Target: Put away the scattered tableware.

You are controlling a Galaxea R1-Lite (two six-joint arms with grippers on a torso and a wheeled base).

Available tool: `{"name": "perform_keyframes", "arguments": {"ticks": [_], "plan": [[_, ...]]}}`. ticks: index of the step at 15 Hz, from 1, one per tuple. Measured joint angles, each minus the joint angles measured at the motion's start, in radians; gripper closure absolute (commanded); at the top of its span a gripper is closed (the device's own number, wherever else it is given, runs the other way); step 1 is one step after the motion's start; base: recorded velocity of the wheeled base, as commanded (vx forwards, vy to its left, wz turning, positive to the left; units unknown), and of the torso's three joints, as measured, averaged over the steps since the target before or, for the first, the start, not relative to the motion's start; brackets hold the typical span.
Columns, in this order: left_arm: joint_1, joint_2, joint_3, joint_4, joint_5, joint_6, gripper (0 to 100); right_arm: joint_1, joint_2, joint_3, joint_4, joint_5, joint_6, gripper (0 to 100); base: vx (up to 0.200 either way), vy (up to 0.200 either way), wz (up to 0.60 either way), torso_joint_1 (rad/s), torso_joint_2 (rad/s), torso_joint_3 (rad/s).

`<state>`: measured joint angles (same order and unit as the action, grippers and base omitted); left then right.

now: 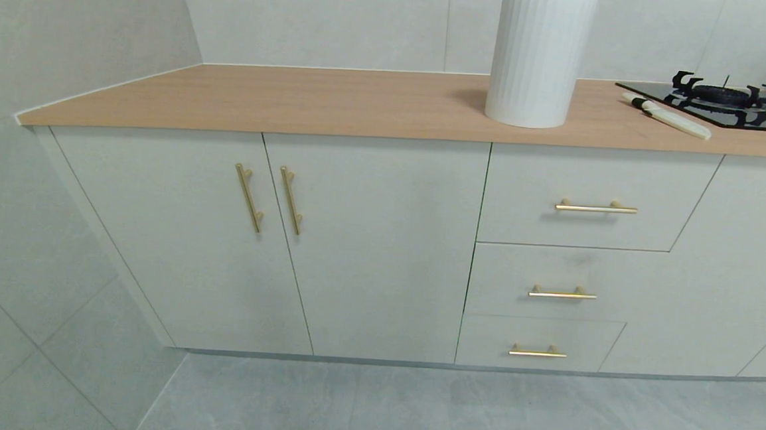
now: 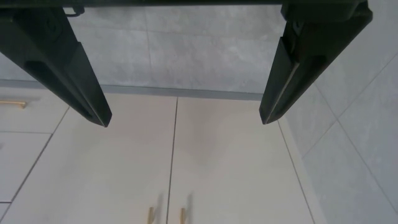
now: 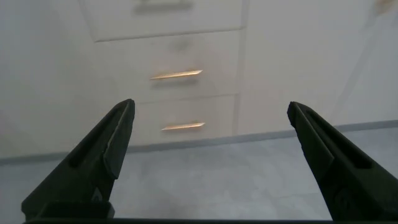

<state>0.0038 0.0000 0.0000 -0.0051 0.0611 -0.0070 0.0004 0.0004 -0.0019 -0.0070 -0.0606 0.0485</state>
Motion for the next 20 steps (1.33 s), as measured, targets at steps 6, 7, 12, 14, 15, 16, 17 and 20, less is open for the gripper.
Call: {"name": "perform_keyframes", "arguments": {"ticks": [6, 7, 12, 14, 15, 16, 17, 20], "plan": [[0.000, 0.000, 0.000, -0.001, 0.000, 0.000, 0, 0.000, -0.003, 0.002, -0.001, 0.027, -0.039, 0, 0.000, 0.000, 0.00, 0.000, 0.00, 0.000], [0.000, 0.000, 0.000, 0.000, 0.000, 0.000, 0, 0.000, -0.003, 0.002, -0.001, 0.027, -0.039, 0, 0.000, 0.000, 0.00, 0.000, 0.00, 0.000], [0.000, 0.000, 0.000, -0.001, 0.000, 0.000, 0, 0.000, -0.003, 0.002, -0.001, 0.027, -0.039, 0, 0.160, 0.000, 0.00, 0.003, 0.00, 0.001], [0.000, 0.000, 0.000, -0.001, 0.000, 0.000, 0, 0.000, -0.003, 0.002, -0.001, 0.027, -0.038, 0, 0.200, 0.000, 0.00, 0.002, 0.00, 0.002], [0.000, 0.000, 0.000, -0.001, 0.000, 0.000, 0, 0.000, -0.003, 0.002, 0.000, 0.027, -0.038, 0, 0.200, 0.000, 0.00, 0.002, 0.00, 0.002], [-0.001, 0.000, 0.000, 0.000, 0.000, 0.000, 0, 0.000, -0.003, 0.002, -0.001, 0.027, -0.038, 0, 0.200, 0.000, 0.00, 0.007, 0.00, 0.002], [-0.001, 0.000, 0.000, -0.001, 0.000, -0.001, 0, 0.000, -0.003, 0.002, -0.001, 0.027, -0.038, 0, 0.200, 0.000, 0.00, 0.007, 0.00, 0.002], [-0.001, 0.000, 0.000, -0.001, 0.000, 0.000, 0, 0.000, -0.003, 0.002, 0.000, 0.027, -0.038, 0, 0.200, 0.000, 0.00, -0.002, 0.00, 0.001]]}}
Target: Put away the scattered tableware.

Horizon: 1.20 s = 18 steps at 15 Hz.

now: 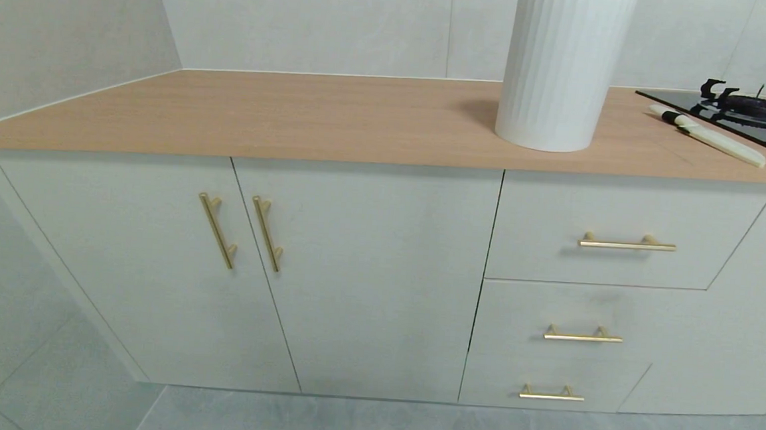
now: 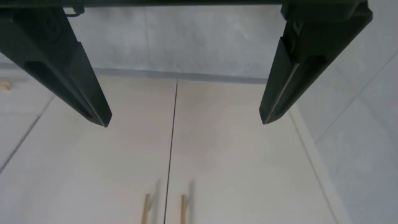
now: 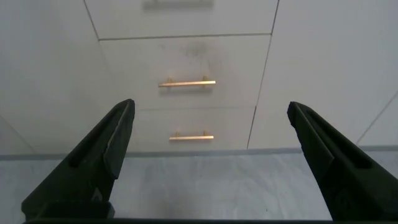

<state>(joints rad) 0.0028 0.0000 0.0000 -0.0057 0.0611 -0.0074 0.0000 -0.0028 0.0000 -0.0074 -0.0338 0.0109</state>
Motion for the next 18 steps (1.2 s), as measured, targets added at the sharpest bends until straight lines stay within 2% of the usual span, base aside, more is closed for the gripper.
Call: {"name": "perform_keyframes", "arguments": {"ticks": [5, 14, 16, 18], "plan": [[0.001, 0.000, -0.001, 0.001, 0.000, 0.000, 0, 0.000, 0.000, 0.000, 0.000, 0.000, 0.001, 0, 0.200, 0.000, 0.00, 0.004, 0.01, 0.000], [0.000, 0.000, 0.000, 0.000, 0.000, 0.000, 0, 0.000, 0.001, 0.000, 0.000, 0.000, 0.002, 0, 0.000, 0.000, 0.00, 0.000, 0.00, 0.000], [0.000, 0.000, 0.000, 0.000, 0.000, -0.001, 0, 0.000, 0.001, 0.000, 0.000, 0.000, 0.003, 0, 0.000, 0.000, -0.60, 0.002, 0.00, -0.002], [0.001, 0.000, 0.000, 0.000, 0.000, -0.001, 0, 0.000, 0.001, 0.000, 0.000, 0.000, 0.003, 0, 0.000, 0.000, 0.00, 0.000, 0.00, 0.000]]}}
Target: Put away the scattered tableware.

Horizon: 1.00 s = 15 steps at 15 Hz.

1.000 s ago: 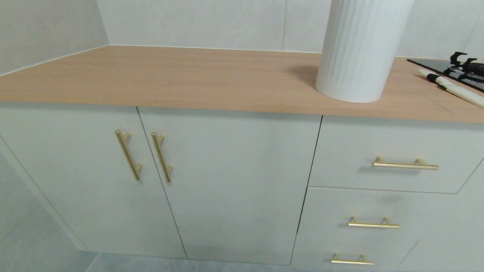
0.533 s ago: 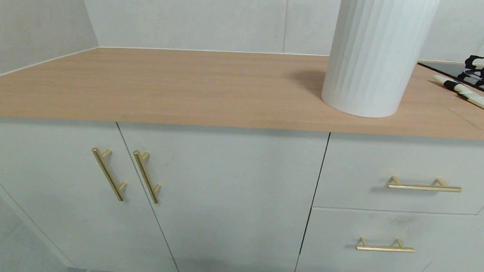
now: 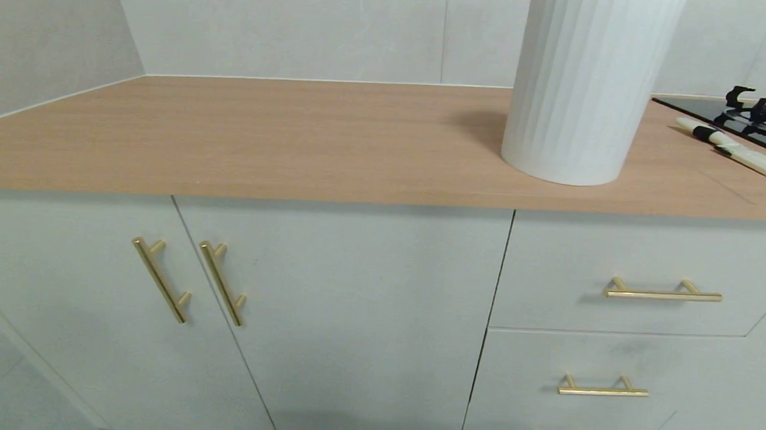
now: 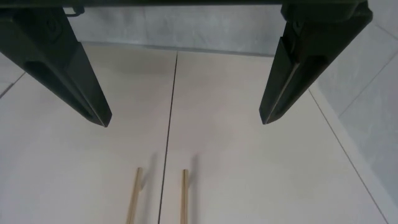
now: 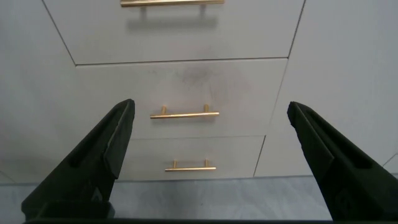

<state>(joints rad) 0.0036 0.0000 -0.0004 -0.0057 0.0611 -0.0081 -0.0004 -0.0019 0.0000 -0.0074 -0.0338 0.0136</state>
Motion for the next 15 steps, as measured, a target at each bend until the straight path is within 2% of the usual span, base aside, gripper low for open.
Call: {"name": "perform_keyframes", "arguments": {"ticks": [8, 15], "plan": [[-0.001, 0.000, 0.000, 0.000, 0.000, -0.001, 0, 0.000, 0.000, 0.000, 0.000, 0.000, 0.000, 0, 0.000, 0.000, 0.00, 0.000, 0.00, 0.000], [0.000, 0.000, 0.000, 0.000, 0.000, 0.000, 0, 0.001, 0.001, 0.000, 0.000, 0.000, 0.000, 0, 0.000, -0.200, 0.00, 0.002, 0.00, 0.003]]}}
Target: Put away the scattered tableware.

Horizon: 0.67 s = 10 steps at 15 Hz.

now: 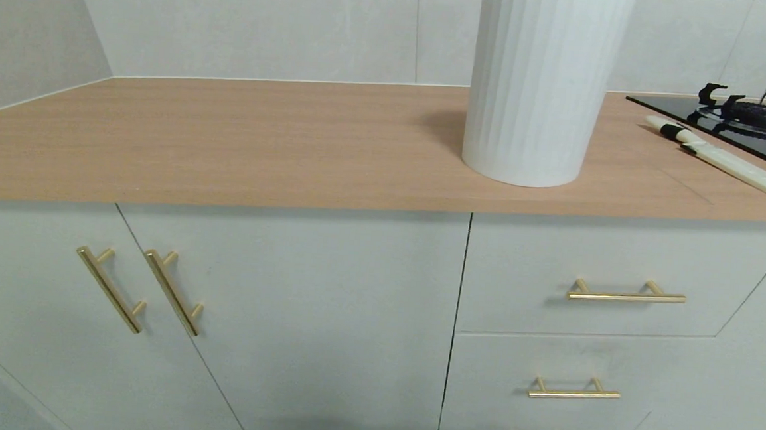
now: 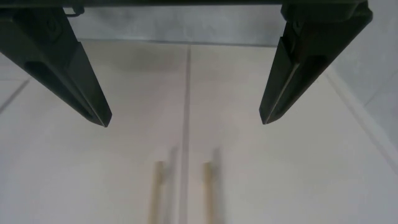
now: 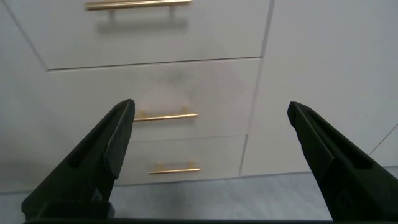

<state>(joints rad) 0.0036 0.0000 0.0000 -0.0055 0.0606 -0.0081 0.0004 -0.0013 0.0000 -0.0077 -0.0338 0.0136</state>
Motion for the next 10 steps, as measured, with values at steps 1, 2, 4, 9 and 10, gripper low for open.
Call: {"name": "perform_keyframes", "arguments": {"ticks": [1, 2, 4, 9, 10], "plan": [[0.000, 0.000, 0.000, 0.000, 0.000, 0.000, 0, 0.000, 0.000, 0.000, 0.000, 0.000, 0.000, 0, 0.000, -0.200, 0.00, -0.002, 0.01, 0.002], [-0.001, 0.000, 0.000, 0.000, 0.000, 0.000, 0, 0.000, 0.000, 0.000, 0.000, 0.000, 0.000, 0, 0.000, -0.200, 0.00, -0.002, 0.00, 0.002], [0.000, 0.000, 0.000, 0.000, 0.000, 0.000, 0, 0.000, 0.000, 0.000, 0.000, 0.001, 0.000, 0, 0.000, -0.200, 0.00, 0.000, 0.00, 0.005], [0.000, 0.000, -0.002, -0.001, 0.000, 0.000, 0, 0.000, 0.000, 0.000, 0.000, 0.000, 0.000, 0, 0.000, -0.040, 0.00, 0.000, 0.00, 0.000], [-0.001, 0.000, -0.001, 0.000, 0.000, -0.001, 0, -0.001, 0.000, 0.000, 0.000, 0.000, 0.000, 0, 0.000, 0.000, 0.00, 0.000, 0.00, 0.000]]}}
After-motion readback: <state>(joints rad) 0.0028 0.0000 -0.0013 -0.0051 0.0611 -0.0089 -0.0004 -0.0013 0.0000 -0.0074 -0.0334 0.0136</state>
